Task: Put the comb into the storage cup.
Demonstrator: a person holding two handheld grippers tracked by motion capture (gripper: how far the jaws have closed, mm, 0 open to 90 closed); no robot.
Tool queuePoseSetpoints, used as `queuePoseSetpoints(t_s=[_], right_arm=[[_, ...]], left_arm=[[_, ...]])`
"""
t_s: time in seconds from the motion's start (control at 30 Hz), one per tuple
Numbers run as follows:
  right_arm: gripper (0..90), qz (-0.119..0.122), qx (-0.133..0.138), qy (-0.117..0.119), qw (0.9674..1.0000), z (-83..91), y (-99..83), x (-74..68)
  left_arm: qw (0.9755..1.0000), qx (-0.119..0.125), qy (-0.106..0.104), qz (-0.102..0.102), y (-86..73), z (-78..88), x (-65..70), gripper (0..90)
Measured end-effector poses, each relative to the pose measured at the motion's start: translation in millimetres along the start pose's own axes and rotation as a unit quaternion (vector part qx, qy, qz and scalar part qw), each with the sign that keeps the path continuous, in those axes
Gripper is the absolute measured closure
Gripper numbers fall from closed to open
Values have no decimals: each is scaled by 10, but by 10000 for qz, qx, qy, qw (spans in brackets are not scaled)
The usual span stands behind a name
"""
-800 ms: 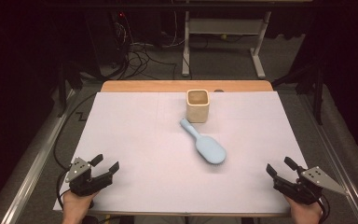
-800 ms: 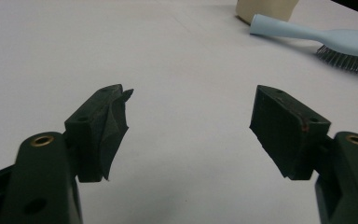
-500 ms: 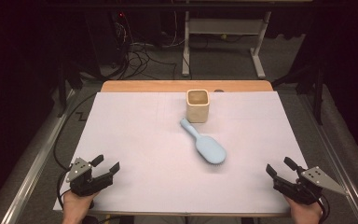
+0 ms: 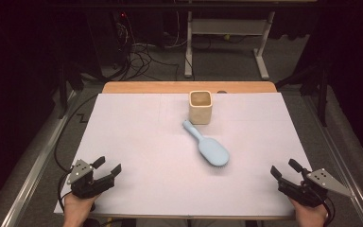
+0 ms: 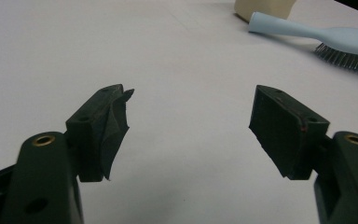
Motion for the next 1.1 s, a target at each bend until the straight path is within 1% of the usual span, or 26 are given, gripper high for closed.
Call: queuePoseSetpoints(t_s=[0.07, 0.1, 0.17, 0.2, 0.27, 0.3, 0.33, 0.37, 0.43, 0.47, 0.5, 0.57, 0.63, 0.67, 0.8, 0.9, 1.0, 1.03, 1.1], right_arm=[[265, -41, -4, -11, 10000, -13, -1, 19], [264, -208, -14, 3, 9998, -37, -6, 37], [265, -231, -36, 1, 9997, -39, -11, 34], [269, -162, -74, 31, 9998, -51, -25, 21], [269, -142, -85, 62, 9998, -57, -26, 11], [269, -146, -97, 125, 9998, -76, -25, -18], [269, -146, -97, 125, 9998, -76, -25, -18], [269, -76, -96, 173, 9998, -86, -17, -51], [270, -23, -79, 204, 9998, -97, -10, -79], [270, -23, -79, 204, 9998, -97, -10, -79], [271, 33, -69, 223, 9997, -107, -5, -91], [270, -8, -67, 228, 9997, -124, -3, -93], [271, 13, -81, 224, 9997, -130, -9, -95], [272, 65, -100, 219, 9997, -142, -13, -104], [278, 71, -28, 220, 9997, -168, 9, -119], [279, 43, -12, 211, 9998, -190, 18, -132], [279, 59, 4, 212, 9998, -209, 23, -143], [279, 66, -6, 237, 9997, -232, 26, -173], [279, 85, -4, 249, 9997, -242, 26, -183]], left_arm=[[10000, 12, 0, 19, 1, 12, 4, 281], [10000, 63, 12, 73, 10, 25, -1, 283], [9999, 55, 23, 101, 9, 19, -10, 283], [9999, 19, -5, 156, 2, 9, -19, 282], [9999, 21, -12, 155, 1, 12, -16, 282], [9999, 32, -14, 121, 3, 19, -9, 282], [9999, 28, -25, 98, 3, 20, -3, 282], [10000, 9, -35, 60, 0, 17, 5, 282], [10000, 7, -47, 29, -1, 12, 15, 282], [10000, 7, -47, 29, -1, 12, 15, 282], [10000, 10, -33, 35, 0, 11, 10, 282], [10000, 1, -26, 40, 0, 8, -3, 282], [10000, 7, -12, 31, 0, 6, -4, 282], [10000, 16, -5, 19, 3, 12, -3, 282], [10000, 18, 2, 21, 1, 7, -8, 284], [10000, 2, -29, -61, -2, -11, 10, 292], [10000, -16, -38, -79, -6, -13, 15, 291], [10000, -24, -45, -84, -7, -15, 16, 290], [9999, -24, -41, -108, -7, -15, 15, 290]])
Point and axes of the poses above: each handheld gripper's, and its own axes: z roughly backward along the jaws, y roughly out of its top, x roughly to its right, the point moved 7 cm from there along -z, roughly forward along the jaws, and after that the axes turned 15 degrees about x, right-handed, at the moved point
